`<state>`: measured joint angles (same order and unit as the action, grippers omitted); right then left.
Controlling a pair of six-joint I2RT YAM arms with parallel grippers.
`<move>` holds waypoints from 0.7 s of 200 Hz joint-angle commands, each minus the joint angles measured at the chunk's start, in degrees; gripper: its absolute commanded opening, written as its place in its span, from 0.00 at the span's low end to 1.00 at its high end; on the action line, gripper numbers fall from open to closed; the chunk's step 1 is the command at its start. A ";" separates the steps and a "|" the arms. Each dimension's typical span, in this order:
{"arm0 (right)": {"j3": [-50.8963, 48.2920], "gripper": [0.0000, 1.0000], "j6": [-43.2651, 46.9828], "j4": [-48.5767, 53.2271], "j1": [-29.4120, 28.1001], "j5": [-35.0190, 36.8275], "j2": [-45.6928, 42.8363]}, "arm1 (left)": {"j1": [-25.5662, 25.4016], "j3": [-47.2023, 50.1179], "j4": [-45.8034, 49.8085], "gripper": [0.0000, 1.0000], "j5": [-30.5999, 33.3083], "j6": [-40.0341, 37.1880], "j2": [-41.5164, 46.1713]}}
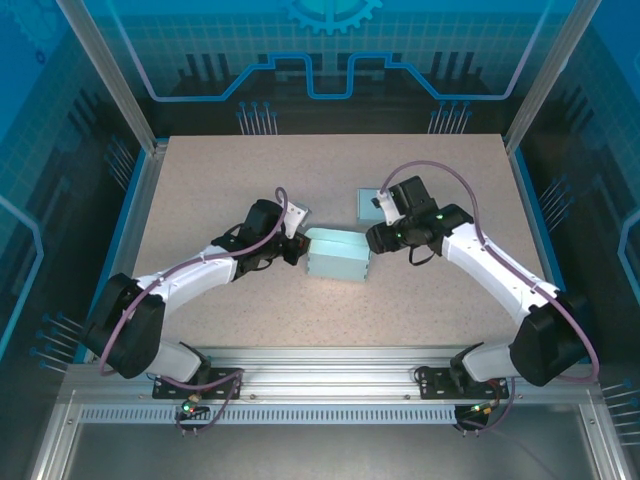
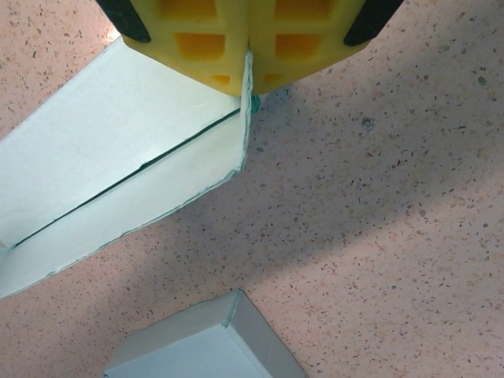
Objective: Fold the paper box
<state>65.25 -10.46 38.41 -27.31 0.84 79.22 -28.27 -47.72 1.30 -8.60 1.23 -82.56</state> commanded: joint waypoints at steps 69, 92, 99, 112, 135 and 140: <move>-1.82 0.30 -4.91 -3.88 0.15 -2.99 3.03 | 0.24 1.40 -3.41 0.00 0.13 2.37 -0.98; -1.37 0.23 -5.87 -3.35 -0.13 -2.11 3.55 | 0.23 2.09 -5.31 0.00 -0.36 4.12 -1.52; -1.19 0.22 -6.21 -3.19 -0.28 -1.79 3.74 | 0.28 2.15 -5.84 0.00 -0.34 4.68 -1.70; -0.85 0.20 -6.78 -2.76 -0.75 -0.61 4.09 | 0.26 2.31 -6.54 0.00 -0.35 5.46 -1.85; -0.05 0.20 -8.21 -1.66 -1.81 3.06 4.92 | 0.24 2.67 -7.66 0.00 -0.62 6.61 -1.79; 0.13 0.20 -8.47 -1.46 -2.00 3.73 5.10 | 0.17 2.73 -7.92 0.00 -0.64 6.74 -1.75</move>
<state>64.07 -16.62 35.22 -28.01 0.95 83.00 -28.27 -45.78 -3.44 -8.62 5.72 -83.85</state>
